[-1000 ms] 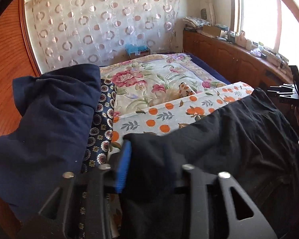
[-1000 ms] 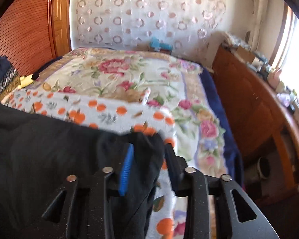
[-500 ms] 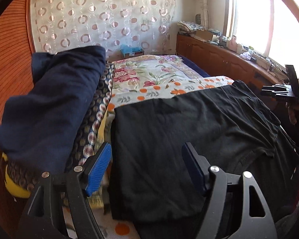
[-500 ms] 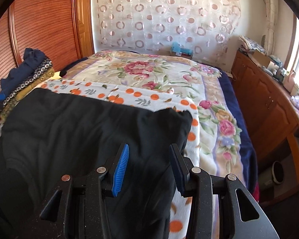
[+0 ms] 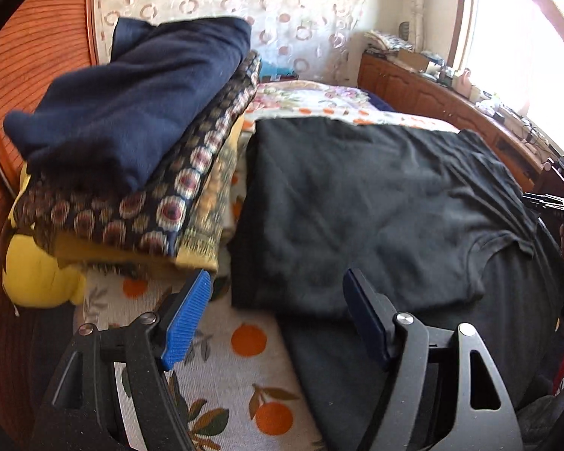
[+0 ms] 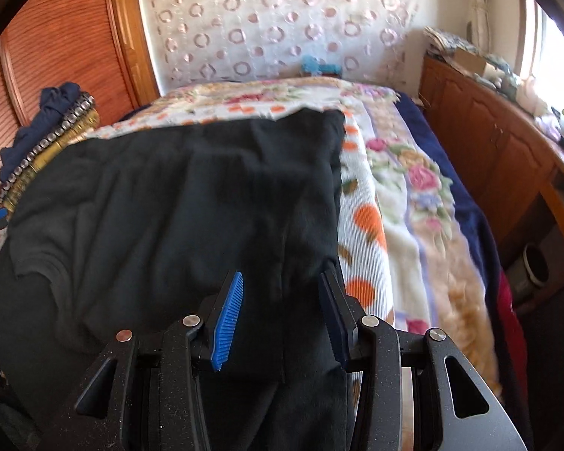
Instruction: Fold small clothes
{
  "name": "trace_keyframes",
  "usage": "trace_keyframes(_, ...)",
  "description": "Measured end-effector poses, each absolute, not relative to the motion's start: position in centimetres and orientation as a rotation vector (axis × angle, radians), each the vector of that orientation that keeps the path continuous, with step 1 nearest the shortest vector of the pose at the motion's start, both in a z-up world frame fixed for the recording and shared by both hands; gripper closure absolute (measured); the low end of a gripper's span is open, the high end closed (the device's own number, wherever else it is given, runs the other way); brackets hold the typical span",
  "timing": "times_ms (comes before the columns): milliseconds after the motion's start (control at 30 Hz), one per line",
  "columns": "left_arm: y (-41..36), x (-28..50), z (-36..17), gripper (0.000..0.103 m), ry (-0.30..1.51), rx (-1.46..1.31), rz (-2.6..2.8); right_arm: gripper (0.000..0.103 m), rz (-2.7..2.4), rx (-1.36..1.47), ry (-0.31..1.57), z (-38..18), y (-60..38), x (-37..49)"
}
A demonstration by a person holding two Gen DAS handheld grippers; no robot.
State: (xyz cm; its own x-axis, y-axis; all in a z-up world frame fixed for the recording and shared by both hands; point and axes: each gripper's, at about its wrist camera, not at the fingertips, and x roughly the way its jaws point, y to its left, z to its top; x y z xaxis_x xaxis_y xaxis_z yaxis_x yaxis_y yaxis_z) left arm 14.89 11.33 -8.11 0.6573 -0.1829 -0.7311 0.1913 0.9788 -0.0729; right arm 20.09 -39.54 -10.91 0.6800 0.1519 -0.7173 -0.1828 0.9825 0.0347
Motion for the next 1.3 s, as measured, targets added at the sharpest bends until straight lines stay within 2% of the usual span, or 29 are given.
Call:
trace_keyframes(300, 12.5, 14.5, -8.2, 0.03, 0.824, -0.018, -0.21, 0.059, 0.155, -0.102, 0.766, -11.4, -37.7, 20.4)
trace_keyframes(367, 12.6, 14.8, -8.2, 0.038, 0.833, -0.031, -0.217, 0.059, 0.159, -0.086, 0.759, -11.5, -37.9, 20.2)
trace_keyframes(467, 12.3, 15.6, -8.3, 0.04, 0.842, -0.03, -0.218, 0.058, 0.165, -0.079, 0.758, -11.6, -38.0, 20.2)
trace_keyframes(1300, 12.3, 17.0, -9.2, 0.04, 0.87, -0.032, -0.197, 0.057, 0.185, -0.006, 0.798, -11.7, -40.9, 16.7)
